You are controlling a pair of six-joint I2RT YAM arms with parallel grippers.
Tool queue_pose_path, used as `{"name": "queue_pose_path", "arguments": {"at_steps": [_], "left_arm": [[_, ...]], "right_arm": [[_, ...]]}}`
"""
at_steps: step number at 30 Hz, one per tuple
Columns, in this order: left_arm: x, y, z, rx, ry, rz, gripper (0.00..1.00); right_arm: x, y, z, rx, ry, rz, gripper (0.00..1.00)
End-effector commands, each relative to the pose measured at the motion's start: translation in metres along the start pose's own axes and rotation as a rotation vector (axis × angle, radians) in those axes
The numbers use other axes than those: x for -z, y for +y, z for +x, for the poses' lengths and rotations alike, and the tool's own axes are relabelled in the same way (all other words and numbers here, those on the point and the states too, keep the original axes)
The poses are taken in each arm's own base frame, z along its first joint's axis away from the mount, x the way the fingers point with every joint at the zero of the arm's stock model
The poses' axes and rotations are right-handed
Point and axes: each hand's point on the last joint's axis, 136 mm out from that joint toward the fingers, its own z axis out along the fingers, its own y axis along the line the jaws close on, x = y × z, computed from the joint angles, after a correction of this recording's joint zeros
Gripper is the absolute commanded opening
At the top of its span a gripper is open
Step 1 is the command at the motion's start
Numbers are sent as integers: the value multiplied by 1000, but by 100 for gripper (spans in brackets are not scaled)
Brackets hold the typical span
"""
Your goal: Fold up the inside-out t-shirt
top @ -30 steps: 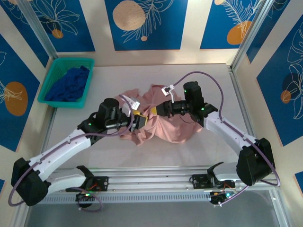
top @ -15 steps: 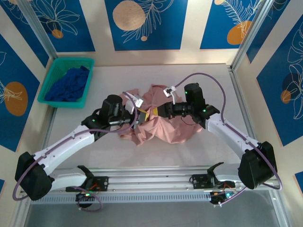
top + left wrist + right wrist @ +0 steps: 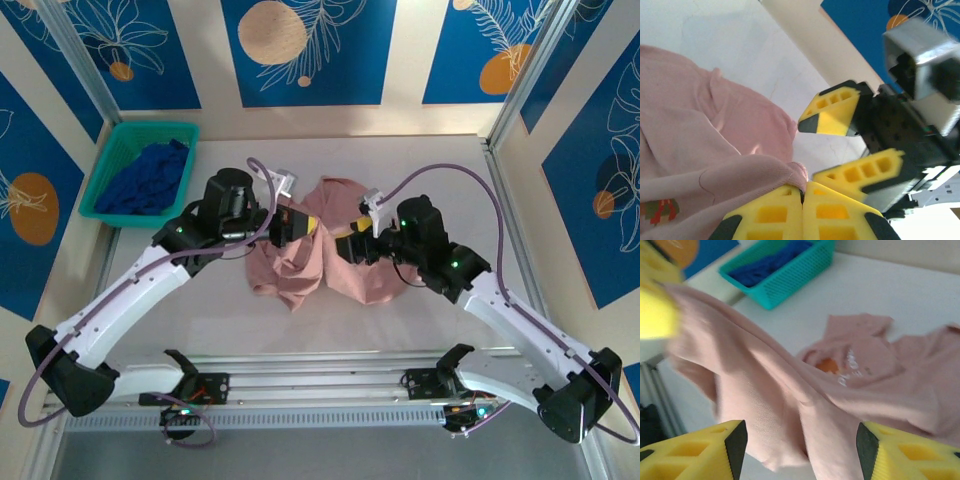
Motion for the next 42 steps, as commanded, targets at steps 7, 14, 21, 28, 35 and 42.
{"name": "queue_pose_path", "arguments": {"at_steps": [7, 14, 21, 28, 35, 42], "left_arm": [[6, -8, 1, 18, 19, 34, 0], [10, 19, -6, 2, -58, -108, 0], [19, 61, 13, -109, -87, -312, 44], [6, 35, 41, -133, -37, -105, 54], [-7, 39, 45, -149, 11, -96, 53], [-17, 46, 44, -154, 35, -118, 50]], "right_arm": [[-35, 37, -11, 29, -11, -267, 41], [-26, 52, -5, -53, -26, -401, 0], [-20, 46, -18, -209, -56, -481, 0], [-20, 35, -20, -243, -53, -491, 0], [-19, 33, -19, -249, -54, -491, 0], [-17, 33, -19, -244, -54, -491, 0]]}}
